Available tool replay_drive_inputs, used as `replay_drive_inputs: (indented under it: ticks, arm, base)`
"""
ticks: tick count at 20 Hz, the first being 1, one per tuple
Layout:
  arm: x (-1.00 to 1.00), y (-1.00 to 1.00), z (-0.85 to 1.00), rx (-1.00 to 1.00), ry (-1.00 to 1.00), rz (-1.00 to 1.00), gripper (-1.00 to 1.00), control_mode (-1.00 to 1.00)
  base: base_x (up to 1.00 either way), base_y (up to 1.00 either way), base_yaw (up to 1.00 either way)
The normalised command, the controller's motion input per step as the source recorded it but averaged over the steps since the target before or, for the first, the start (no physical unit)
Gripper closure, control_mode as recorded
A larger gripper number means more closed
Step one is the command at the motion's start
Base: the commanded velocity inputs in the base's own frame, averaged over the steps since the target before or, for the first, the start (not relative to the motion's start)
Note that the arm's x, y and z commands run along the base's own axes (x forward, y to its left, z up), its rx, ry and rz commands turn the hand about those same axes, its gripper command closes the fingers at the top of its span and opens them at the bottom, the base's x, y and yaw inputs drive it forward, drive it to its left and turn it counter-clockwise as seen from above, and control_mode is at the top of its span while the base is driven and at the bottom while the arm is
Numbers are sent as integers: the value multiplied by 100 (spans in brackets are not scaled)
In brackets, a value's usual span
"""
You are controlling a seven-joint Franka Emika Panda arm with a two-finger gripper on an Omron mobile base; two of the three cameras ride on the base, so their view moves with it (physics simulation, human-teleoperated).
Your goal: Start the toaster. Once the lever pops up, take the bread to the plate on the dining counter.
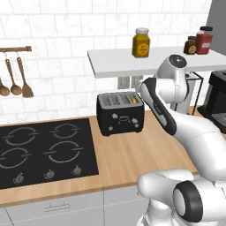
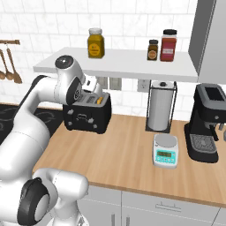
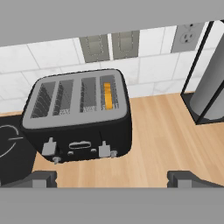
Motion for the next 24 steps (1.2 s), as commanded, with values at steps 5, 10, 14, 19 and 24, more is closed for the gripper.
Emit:
replay_drive_inputs:
  ticks: [5, 10, 14, 19, 24]
  arm:
    - [0, 0, 0, 0, 0, 0, -100, -100]
    - [0, 0, 0, 0, 0, 0, -100, -100]
    - [0, 0, 0, 0, 0, 0, -100, -100]
    - [0, 0, 0, 0, 0, 0, -100, -100]
    - [0, 0, 0, 0, 0, 0, -100, -100]
  base:
    - [0, 0, 0]
    - [0, 0, 0]
    - [0, 0, 0]
    - [0, 0, 0]
    - [0, 0, 0]
